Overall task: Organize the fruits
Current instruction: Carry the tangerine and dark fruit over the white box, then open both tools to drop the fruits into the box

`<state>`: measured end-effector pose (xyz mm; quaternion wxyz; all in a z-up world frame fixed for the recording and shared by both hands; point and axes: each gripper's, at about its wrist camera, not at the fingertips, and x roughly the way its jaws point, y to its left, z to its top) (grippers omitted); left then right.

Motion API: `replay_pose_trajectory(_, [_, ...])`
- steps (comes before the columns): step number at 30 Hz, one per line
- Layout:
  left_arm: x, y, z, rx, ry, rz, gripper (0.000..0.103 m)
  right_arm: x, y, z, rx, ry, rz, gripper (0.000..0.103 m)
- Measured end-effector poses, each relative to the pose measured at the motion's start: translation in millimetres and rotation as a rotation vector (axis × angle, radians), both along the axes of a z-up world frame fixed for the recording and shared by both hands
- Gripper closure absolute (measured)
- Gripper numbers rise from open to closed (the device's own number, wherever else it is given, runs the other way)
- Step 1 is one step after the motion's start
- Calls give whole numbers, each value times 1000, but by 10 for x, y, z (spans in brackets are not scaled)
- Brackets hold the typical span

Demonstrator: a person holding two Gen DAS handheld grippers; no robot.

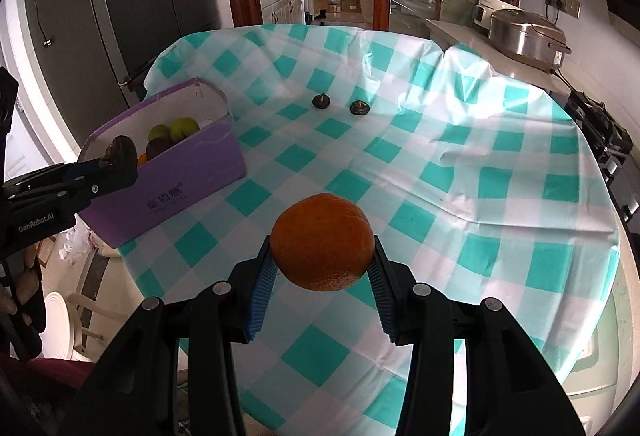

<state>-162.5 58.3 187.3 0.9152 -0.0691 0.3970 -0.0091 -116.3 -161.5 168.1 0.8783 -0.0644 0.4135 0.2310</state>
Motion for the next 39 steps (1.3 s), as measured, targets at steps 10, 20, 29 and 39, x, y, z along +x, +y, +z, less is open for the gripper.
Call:
replay_pose_trajectory(10, [220,1127,-139,-12,45,59,60,362,1220,-88,2,57,81,58])
replay_pose_trajectory(20, [575,2452,-393,9,146,73,60,617,2925,-162,-23,87,263,58])
replay_pose_trajectory(29, [921,2779,-787,47,277,-45,60,827,3633,-656,-169,203,289,58])
replay_pose_trajectory(39, [1145,2702,-1107,65,441,-145,60,1027,3727,-1025,-281,303,238,58])
